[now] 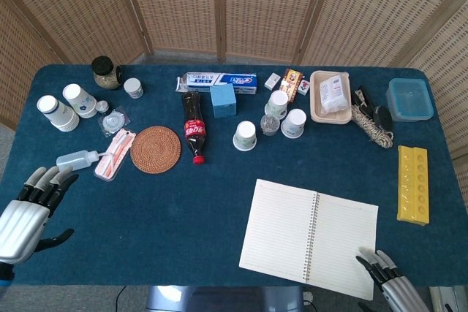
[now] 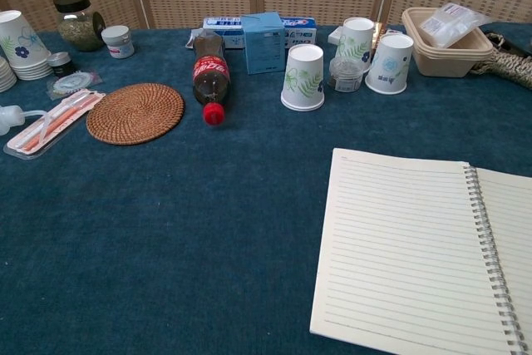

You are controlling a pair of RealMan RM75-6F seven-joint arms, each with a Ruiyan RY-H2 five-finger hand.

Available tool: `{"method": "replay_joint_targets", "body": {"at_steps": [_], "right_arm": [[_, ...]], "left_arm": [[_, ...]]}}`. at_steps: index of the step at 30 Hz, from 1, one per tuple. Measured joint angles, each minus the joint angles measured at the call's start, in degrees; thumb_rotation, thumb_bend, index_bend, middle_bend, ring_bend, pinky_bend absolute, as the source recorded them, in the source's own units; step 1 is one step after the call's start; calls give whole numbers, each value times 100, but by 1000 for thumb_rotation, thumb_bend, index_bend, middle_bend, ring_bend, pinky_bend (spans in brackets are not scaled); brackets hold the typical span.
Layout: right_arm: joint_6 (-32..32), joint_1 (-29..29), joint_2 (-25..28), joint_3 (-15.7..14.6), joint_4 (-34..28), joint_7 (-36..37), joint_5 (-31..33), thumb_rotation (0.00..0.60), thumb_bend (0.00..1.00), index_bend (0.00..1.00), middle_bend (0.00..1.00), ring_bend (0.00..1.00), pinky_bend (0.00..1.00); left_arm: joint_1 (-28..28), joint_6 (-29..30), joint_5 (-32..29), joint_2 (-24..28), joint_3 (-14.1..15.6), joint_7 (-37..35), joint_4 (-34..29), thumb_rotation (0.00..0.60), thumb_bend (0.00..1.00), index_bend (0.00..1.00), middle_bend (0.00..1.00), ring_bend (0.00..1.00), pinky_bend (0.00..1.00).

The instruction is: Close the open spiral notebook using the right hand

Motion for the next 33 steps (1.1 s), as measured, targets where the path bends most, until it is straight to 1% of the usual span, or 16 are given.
{"method": "replay_joint_targets", "body": {"at_steps": [2, 4, 6, 10, 13, 14, 15, 17, 19, 22, 25, 28, 30, 32, 33], "right_arm": [[25, 10, -56, 2, 11, -65, -21, 534, 282, 0, 0, 0, 0], [56, 19, -125, 7, 28, -143, -43, 578, 281, 0, 0, 0, 0], [84, 31, -197, 16, 38, -184, -59, 597, 279, 0, 0, 0, 0], [132, 44, -289, 59, 58, -212, -50, 600, 281, 0, 0, 1, 16], [171, 43, -362, 106, 120, -276, -20, 600, 326, 6, 0, 22, 57], [190, 42, -380, 119, 135, -278, -13, 600, 342, 24, 0, 31, 69], [226, 39, -396, 129, 145, -263, -8, 600, 366, 78, 0, 45, 86], [309, 32, -422, 145, 164, -226, -3, 600, 398, 225, 0, 66, 112], [405, 18, -455, 161, 204, -191, 0, 600, 420, 401, 0, 86, 138], [512, -5, -502, 191, 269, -188, 10, 600, 443, 555, 4, 115, 172], [613, -13, -559, 260, 306, -239, 47, 600, 450, 679, 24, 134, 192], [693, 8, -615, 338, 317, -300, 88, 600, 450, 731, 49, 160, 215], [773, 25, -638, 367, 322, -335, 94, 600, 447, 738, 64, 176, 229], [862, 43, -659, 396, 327, -378, 95, 600, 436, 686, 72, 186, 238], [932, 59, -672, 413, 330, -406, 90, 600, 426, 604, 70, 188, 242]], "left_arm": [[4, 2, -20, -1, -2, -23, 18, 600, 38, 0, 0, 0, 0], [4, -6, -28, -5, 0, -47, 36, 600, 37, 0, 0, 0, 0], [-2, -20, -32, -9, 1, -74, 56, 600, 37, 0, 0, 0, 0], [-10, -21, -41, -5, -8, -102, 75, 600, 37, 0, 0, 0, 0], [-11, -17, -44, 11, -11, -128, 83, 600, 38, 0, 0, 0, 0], [-11, -16, -46, 16, -13, -134, 84, 600, 38, 0, 0, 0, 0], [-10, -12, -50, 21, -14, -143, 89, 600, 38, 0, 0, 0, 0], [-6, -7, -55, 25, -14, -161, 99, 600, 37, 0, 0, 0, 0], [-4, -8, -55, 26, -10, -174, 109, 600, 38, 0, 0, 0, 0], [-7, -16, -56, 14, -7, -192, 125, 600, 37, 0, 0, 0, 0], [-16, -26, -43, -3, -5, -224, 145, 600, 38, 0, 0, 0, 0], [-19, -17, -30, 2, -5, -265, 161, 600, 36, 0, 0, 0, 0], [-15, -8, -31, 5, -6, -277, 174, 600, 38, 0, 0, 0, 0], [-10, -2, -37, 6, -4, -294, 186, 600, 38, 0, 0, 0, 0], [-5, 3, -43, 6, -2, -312, 198, 600, 37, 0, 0, 0, 0]]}}
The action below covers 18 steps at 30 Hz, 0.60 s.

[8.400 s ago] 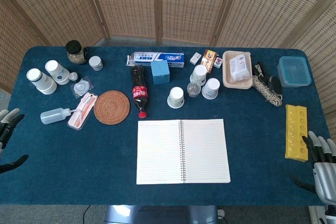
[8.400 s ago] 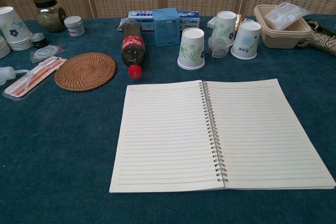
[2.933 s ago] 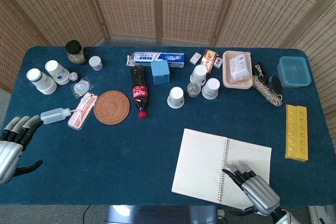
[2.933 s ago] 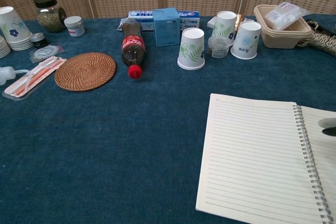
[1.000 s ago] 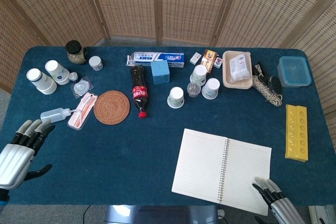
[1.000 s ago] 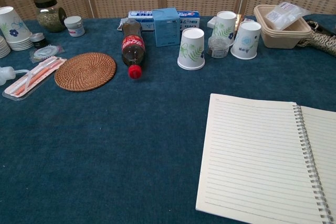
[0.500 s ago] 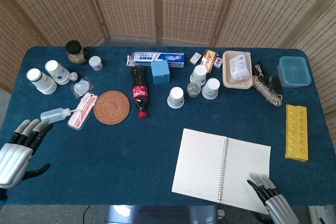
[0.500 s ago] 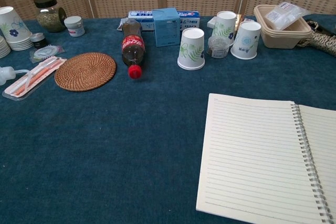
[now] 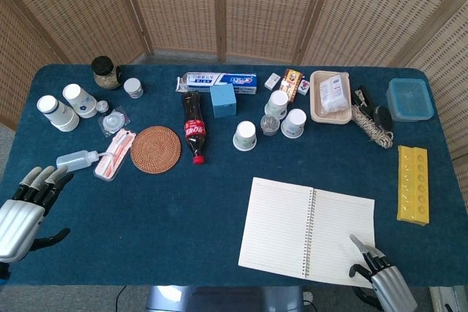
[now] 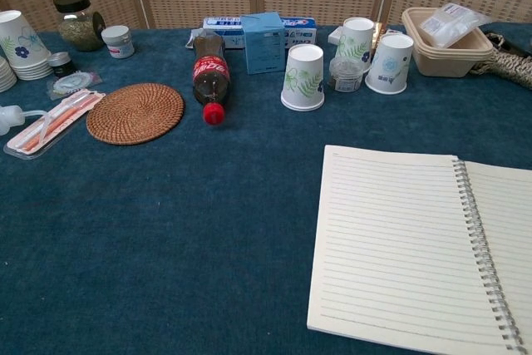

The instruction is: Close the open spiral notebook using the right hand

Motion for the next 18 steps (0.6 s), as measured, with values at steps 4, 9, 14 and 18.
{"method": "replay_joint_targets", "body": {"at_steps": [4, 9, 14, 18], "right_arm": [[197, 82, -37, 48, 9, -122, -36, 600, 372, 161, 36, 187, 243], [334, 203, -47, 99, -34, -271, -76, 600, 345, 0, 1, 132, 228], [430, 395, 2, 225, -261, -530, -69, 600, 329, 0, 0, 10, 168], [434, 587, 136, 332, -661, -795, -61, 600, 324, 0, 0, 0, 117]], "left_arm": [[15, 26, -7, -9, 4, -53, 37, 600, 37, 0, 0, 0, 0], [32, 49, -5, -27, 14, -124, 97, 600, 37, 0, 0, 0, 0], [32, 77, 4, -32, 7, -231, 158, 600, 38, 0, 0, 0, 0], [32, 93, 10, -37, 4, -285, 191, 600, 37, 0, 0, 0, 0]]}}
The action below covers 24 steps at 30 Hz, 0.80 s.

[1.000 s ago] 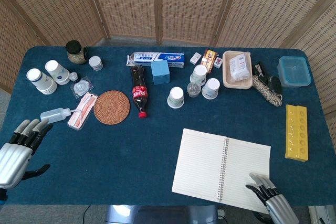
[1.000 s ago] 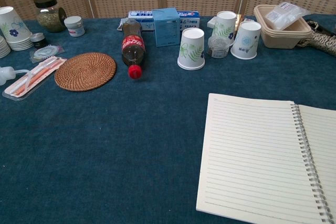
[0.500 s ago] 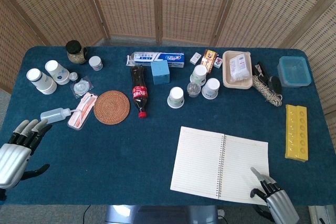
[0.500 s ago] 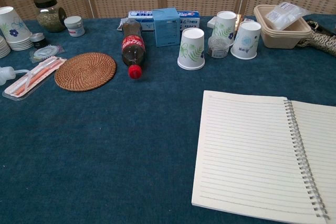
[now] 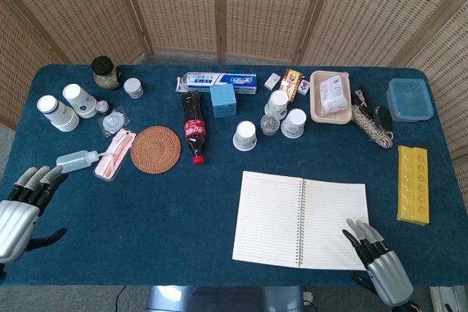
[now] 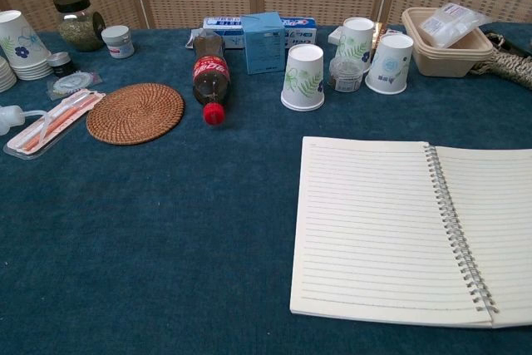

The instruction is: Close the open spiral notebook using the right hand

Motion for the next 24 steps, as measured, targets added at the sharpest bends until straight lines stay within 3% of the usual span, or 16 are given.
{"method": "replay_joint_targets", "body": {"at_steps": [6, 11, 19, 24], "right_arm": [[3, 276, 237, 167, -662, -347, -6, 600, 298, 0, 0, 0, 64], [-73, 518, 434, 261, -1277, -686, -72, 600, 273, 0, 0, 0, 63], [-345, 997, 780, 321, -2185, -1142, -386, 600, 144, 0, 0, 0, 78], [-601, 1329, 988, 331, -2848, -1506, -683, 600, 129, 0, 0, 0, 80]], "left_arm": [[22, 37, -17, 0, 3, -87, 58, 600, 37, 0, 0, 0, 0], [25, 51, -5, -8, 6, -137, 88, 600, 37, 0, 0, 0, 0], [21, 47, -6, -11, 10, -202, 113, 600, 38, 0, 0, 0, 0], [19, 48, -21, -17, 5, -227, 110, 600, 37, 0, 0, 0, 0]]}}
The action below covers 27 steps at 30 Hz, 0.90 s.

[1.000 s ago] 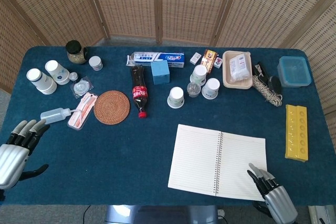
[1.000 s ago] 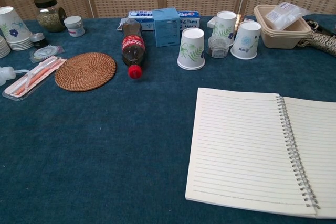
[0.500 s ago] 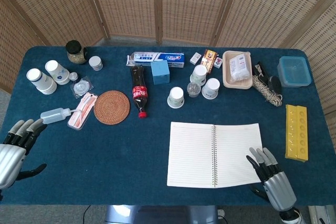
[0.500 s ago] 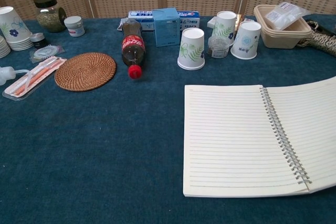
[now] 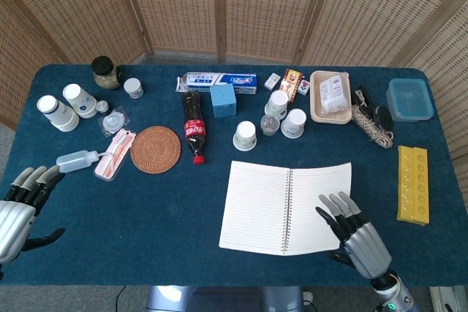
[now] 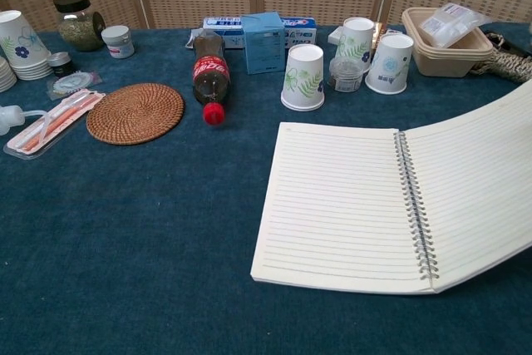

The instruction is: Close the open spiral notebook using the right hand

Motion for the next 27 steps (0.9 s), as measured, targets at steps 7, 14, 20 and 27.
{"method": "replay_joint_targets", "body": {"at_steps": [7, 14, 20, 27], "right_arm": [[-680, 614, 188, 171, -899, -700, -326, 600, 137, 0, 0, 0, 92], [-1429, 1116, 289, 432, -1441, -969, -266, 600, 134, 0, 0, 0, 92], [-1961, 1502, 374, 625, -1759, -1235, -217, 600, 135, 0, 0, 0, 96], [-2691, 1870, 395, 913, -2034, -1454, 176, 600, 135, 0, 0, 0, 99]], "left_arm": [[27, 48, 6, 37, 5, -17, -10, 600, 37, 0, 0, 0, 0], [32, 57, -44, 50, -11, -73, 25, 600, 38, 0, 0, 0, 0], [1, -10, -79, 19, -19, -94, 60, 600, 38, 0, 0, 0, 0], [-10, -34, -96, -18, -21, -108, 85, 600, 38, 0, 0, 0, 0]]}}
